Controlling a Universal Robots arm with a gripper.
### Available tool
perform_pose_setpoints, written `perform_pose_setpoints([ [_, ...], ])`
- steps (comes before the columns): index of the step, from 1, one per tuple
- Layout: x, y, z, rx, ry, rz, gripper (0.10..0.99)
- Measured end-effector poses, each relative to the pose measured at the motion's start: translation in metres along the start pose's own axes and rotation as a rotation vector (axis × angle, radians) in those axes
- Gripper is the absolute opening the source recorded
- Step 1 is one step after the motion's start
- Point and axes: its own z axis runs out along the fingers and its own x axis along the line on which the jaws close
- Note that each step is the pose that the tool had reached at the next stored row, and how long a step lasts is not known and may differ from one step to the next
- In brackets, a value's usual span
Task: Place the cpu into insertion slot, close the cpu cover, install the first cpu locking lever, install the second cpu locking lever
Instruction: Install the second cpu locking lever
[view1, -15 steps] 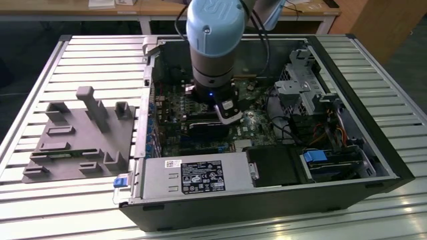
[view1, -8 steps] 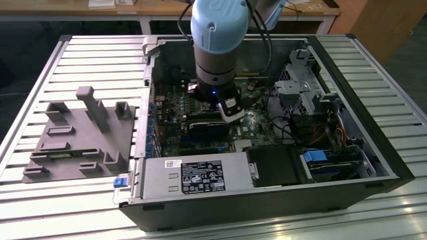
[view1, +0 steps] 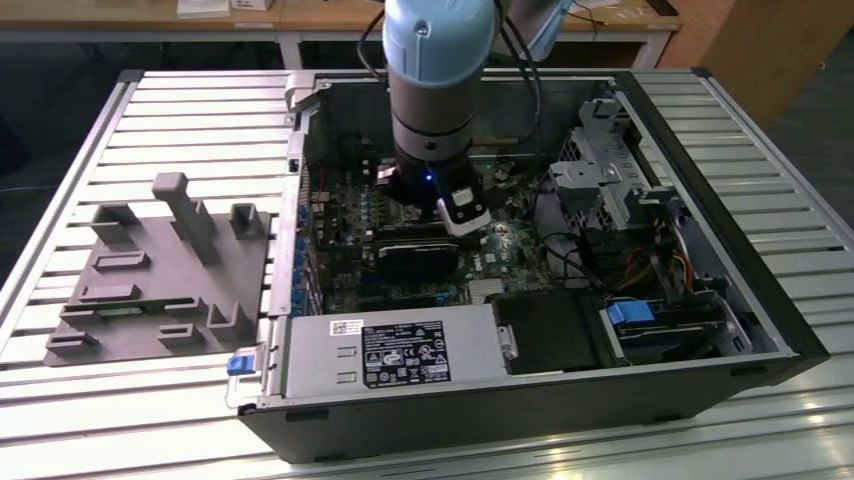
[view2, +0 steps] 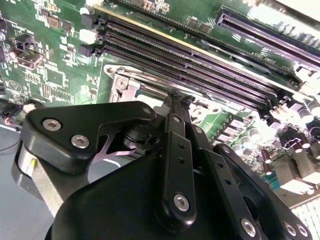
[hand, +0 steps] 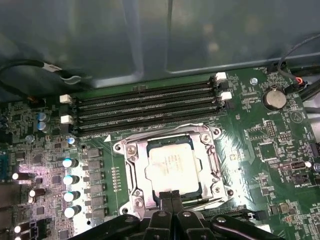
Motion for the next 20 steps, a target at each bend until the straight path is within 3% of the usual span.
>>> perform_pose_setpoints([
  [4,-0.0021,0.0041,0.0012,0.012,-0.0021,0.000,0.102],
  [12,0.0004,0.0213,0.0059,0.037,-0.0065,-0.002,0.102],
  [16,0.0002,0.0268,0.0075,0.045,-0.0078,-0.003,0.102],
  [20,0.0007,0.0300,0.0081,0.046,-0.0081,-0.003,0.102],
])
